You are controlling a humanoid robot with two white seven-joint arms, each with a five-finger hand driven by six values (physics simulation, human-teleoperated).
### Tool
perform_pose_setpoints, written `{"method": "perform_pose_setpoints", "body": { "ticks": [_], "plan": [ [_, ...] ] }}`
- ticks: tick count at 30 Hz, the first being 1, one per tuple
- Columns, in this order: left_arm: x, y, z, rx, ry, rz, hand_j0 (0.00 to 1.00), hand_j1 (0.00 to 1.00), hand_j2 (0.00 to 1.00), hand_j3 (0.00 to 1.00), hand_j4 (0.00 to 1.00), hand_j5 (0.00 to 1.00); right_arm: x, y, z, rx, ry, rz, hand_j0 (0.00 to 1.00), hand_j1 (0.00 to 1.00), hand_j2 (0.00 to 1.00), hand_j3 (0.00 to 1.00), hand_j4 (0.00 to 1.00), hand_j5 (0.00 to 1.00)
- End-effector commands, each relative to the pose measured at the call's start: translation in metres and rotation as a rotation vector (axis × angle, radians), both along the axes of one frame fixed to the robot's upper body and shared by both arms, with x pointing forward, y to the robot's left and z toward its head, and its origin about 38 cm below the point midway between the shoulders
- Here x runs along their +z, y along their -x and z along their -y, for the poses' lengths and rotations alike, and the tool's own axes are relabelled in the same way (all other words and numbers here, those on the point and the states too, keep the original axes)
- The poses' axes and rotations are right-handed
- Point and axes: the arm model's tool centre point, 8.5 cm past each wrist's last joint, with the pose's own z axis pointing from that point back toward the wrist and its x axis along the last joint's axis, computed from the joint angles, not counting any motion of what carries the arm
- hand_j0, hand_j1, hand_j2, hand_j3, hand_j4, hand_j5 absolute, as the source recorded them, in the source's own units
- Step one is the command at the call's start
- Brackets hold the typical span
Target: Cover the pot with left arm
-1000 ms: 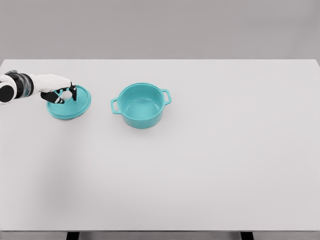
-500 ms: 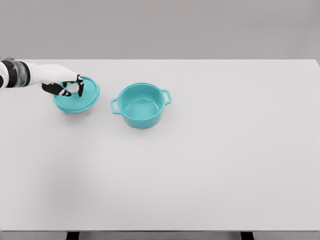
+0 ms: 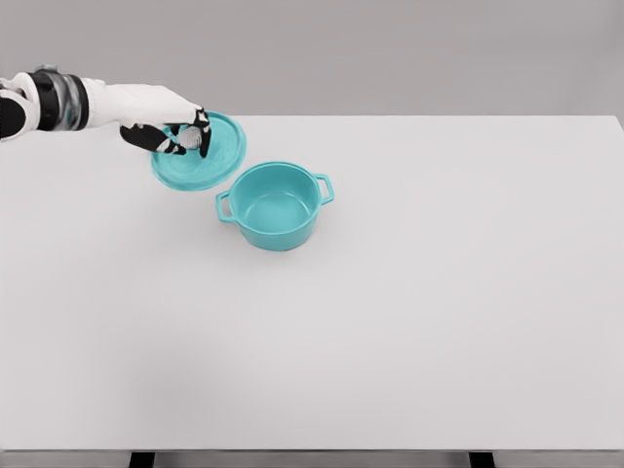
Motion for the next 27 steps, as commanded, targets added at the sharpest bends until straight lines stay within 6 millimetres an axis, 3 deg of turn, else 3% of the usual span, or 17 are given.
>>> {"method": "perform_pose_setpoints", "body": {
  "ticks": [1,6,14,22,27],
  "plan": [
    [0.000,0.000,0.023,-0.042,0.031,-0.008,0.44,0.44,0.44,0.44,0.44,0.44,0.000,0.000,0.000,0.000,0.000,0.000,1.00,1.00,1.00,1.00,1.00,1.00],
    [-0.003,0.001,0.058,-0.104,0.057,-0.016,0.44,0.44,0.44,0.44,0.44,0.44,0.000,0.000,0.000,0.000,0.000,0.000,1.00,1.00,1.00,1.00,1.00,1.00],
    [-0.011,0.021,0.086,-0.202,0.061,-0.027,0.46,0.46,0.46,0.46,0.46,0.46,0.000,0.000,0.000,0.000,0.000,0.000,1.00,1.00,1.00,1.00,1.00,1.00],
    [-0.031,0.028,0.085,-0.211,0.036,-0.067,0.48,0.48,0.48,0.48,0.48,0.48,0.000,0.000,0.000,0.000,0.000,0.000,1.00,1.00,1.00,1.00,1.00,1.00],
    [-0.032,0.028,0.084,-0.209,0.031,-0.070,0.49,0.49,0.49,0.49,0.49,0.49,0.000,0.000,0.000,0.000,0.000,0.000,1.00,1.00,1.00,1.00,1.00,1.00]
  ]
}}
